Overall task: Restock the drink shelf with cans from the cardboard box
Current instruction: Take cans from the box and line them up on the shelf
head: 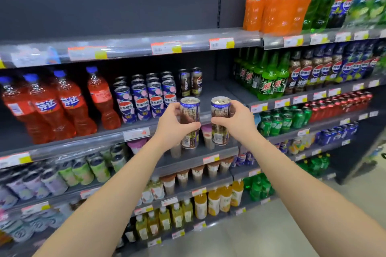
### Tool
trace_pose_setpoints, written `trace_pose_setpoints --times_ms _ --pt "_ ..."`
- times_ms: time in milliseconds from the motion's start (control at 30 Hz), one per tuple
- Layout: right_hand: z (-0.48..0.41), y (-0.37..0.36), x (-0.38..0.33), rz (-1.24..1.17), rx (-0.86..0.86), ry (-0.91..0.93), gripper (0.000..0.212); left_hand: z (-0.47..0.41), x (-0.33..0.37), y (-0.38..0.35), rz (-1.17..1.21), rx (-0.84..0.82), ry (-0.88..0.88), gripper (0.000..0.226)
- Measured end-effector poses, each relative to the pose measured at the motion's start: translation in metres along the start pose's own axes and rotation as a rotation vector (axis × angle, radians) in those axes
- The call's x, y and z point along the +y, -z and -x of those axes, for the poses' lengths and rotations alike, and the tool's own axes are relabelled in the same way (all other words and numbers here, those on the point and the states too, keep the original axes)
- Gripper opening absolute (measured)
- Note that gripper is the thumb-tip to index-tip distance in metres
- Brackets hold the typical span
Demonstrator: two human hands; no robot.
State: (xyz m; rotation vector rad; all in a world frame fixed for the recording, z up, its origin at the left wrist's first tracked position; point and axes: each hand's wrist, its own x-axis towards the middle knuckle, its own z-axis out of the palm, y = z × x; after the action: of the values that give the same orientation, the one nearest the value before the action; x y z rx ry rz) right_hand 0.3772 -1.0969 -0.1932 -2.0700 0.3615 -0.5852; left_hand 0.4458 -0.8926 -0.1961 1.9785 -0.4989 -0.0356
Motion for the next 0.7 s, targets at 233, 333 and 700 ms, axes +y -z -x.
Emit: trace_pose_setpoints --times_ms 233,333,700 --pt "-0.090 -0.005 0.017 -0.050 -0.035 0.016 0.059 -0.070 -0.010 -0.029 0.017 0.045 0.040 0.066" --pt "-0.123 -0.009 0.023 -0.061 -0.038 0.014 0.057 -0.088 -0.011 -0.036 0.021 0.057 0.052 0.064" --pt "-0.231 -0.034 0.059 -0.073 -0.089 0.110 0.065 -0.141 -0.011 -0.058 0.018 0.134 0.129 0.070"
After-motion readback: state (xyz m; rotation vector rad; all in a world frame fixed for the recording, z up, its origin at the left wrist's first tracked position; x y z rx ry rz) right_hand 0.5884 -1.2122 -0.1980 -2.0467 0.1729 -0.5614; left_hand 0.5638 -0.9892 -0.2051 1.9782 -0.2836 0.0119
